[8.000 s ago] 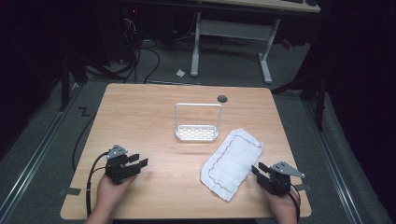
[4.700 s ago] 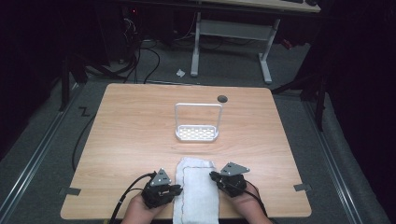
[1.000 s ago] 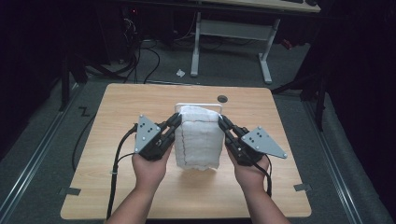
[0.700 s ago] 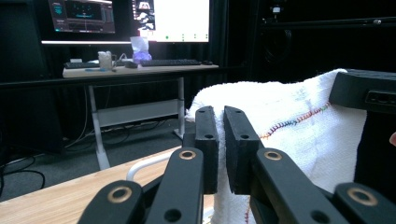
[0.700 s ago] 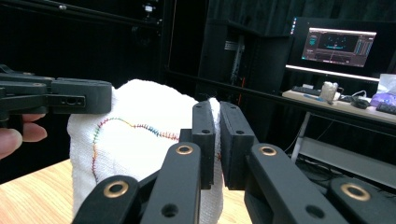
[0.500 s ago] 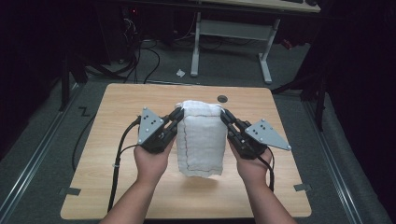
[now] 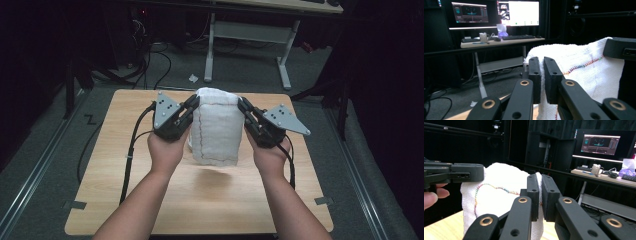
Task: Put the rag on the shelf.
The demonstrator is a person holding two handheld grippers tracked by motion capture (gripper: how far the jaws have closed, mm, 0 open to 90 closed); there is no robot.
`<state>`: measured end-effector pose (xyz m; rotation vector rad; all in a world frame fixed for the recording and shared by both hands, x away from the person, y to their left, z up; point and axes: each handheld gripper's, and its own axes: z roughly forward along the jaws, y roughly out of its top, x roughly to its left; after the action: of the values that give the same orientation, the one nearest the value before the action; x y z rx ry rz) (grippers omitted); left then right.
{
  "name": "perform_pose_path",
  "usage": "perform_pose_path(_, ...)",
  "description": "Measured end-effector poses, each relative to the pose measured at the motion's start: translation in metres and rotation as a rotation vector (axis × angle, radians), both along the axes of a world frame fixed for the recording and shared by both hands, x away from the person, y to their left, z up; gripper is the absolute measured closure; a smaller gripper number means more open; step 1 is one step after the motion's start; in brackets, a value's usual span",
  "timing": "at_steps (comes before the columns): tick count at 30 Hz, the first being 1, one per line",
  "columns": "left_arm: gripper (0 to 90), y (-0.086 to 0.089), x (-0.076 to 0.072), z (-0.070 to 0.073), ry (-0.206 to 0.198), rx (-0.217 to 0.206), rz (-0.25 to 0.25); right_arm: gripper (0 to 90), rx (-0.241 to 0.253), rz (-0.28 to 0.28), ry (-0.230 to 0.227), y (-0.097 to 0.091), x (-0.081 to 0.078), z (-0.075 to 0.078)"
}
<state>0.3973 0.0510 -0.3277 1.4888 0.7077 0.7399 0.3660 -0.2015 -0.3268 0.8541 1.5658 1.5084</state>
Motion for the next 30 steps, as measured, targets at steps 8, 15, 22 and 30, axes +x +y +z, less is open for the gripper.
perform_pose_path(8,85.0,-0.006,0.029,0.008,0.005,0.036,0.025,85.8,0.017,-0.007,0.022,-0.001,0.029,0.008)
perform_pose_path(15,85.0,-0.006,0.052,0.013,0.040,0.031,0.030,85.8,0.035,-0.006,0.064,-0.002,0.052,0.014)
perform_pose_path(22,85.0,-0.007,0.070,0.020,0.045,0.055,0.049,85.8,0.057,-0.011,0.093,-0.002,0.076,0.016)
perform_pose_path(30,85.0,-0.013,0.097,0.018,0.071,0.076,0.073,85.8,0.062,-0.015,0.120,-0.003,0.100,0.012)
